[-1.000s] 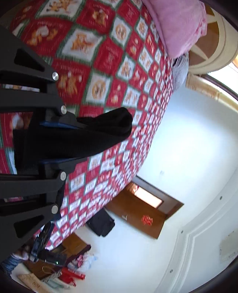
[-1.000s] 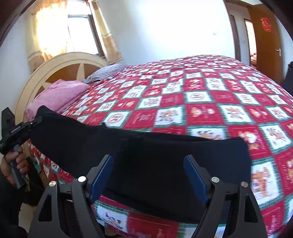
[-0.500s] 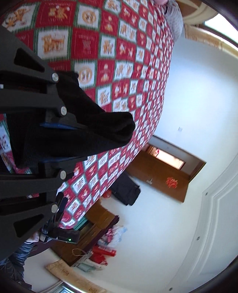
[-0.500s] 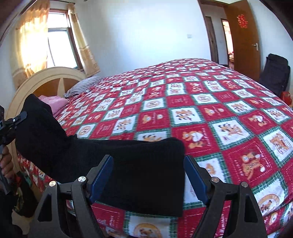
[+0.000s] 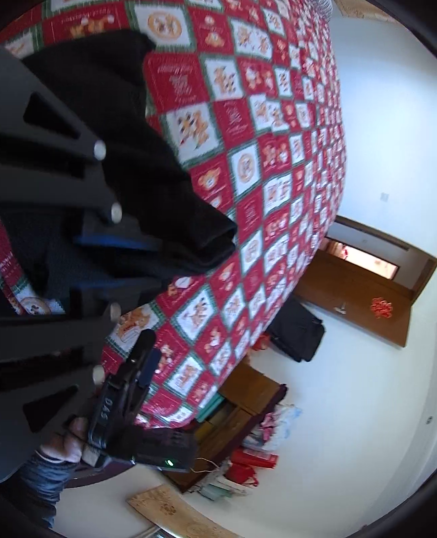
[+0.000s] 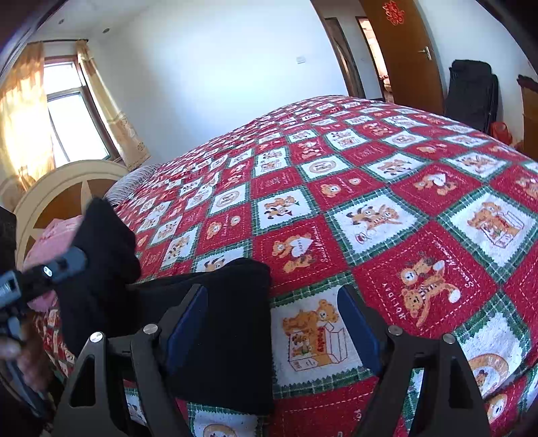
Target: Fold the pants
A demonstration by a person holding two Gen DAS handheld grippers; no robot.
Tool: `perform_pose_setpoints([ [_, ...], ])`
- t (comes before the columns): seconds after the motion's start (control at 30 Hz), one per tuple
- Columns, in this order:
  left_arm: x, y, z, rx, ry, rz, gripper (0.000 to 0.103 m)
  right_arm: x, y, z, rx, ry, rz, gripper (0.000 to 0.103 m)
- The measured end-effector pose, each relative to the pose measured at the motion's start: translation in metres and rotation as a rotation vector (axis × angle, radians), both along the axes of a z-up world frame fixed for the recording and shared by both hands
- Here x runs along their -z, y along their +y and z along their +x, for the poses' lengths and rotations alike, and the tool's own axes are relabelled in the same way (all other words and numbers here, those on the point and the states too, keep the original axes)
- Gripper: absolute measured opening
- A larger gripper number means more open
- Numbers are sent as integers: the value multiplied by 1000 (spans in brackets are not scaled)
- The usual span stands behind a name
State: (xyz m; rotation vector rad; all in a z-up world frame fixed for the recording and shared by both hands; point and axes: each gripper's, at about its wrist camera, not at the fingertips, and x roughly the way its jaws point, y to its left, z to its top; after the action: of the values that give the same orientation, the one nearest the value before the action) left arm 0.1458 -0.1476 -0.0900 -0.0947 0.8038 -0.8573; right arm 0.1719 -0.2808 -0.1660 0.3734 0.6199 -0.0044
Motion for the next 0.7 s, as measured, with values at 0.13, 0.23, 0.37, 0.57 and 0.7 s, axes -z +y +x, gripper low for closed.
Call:
perform_pose_setpoints([
  [0.13,25,-32,-6,15,-4,79,14,4,-6,2,17,2,11,81],
  [0.23,29,-35,-12,23,2,69,15,7,-9,2,25,6,13,81],
  [0.37,12,-20,-25,39,-34,11,28,9,-12,3,3,-9,42,81],
  [0.57,-12,19,-44,-36,-171,-27,69,6,0,2,-89,-34,89,81],
  [0.7,5,55,-32,-172,-179,17,73,-2,18,1,-151,-38,108,81],
])
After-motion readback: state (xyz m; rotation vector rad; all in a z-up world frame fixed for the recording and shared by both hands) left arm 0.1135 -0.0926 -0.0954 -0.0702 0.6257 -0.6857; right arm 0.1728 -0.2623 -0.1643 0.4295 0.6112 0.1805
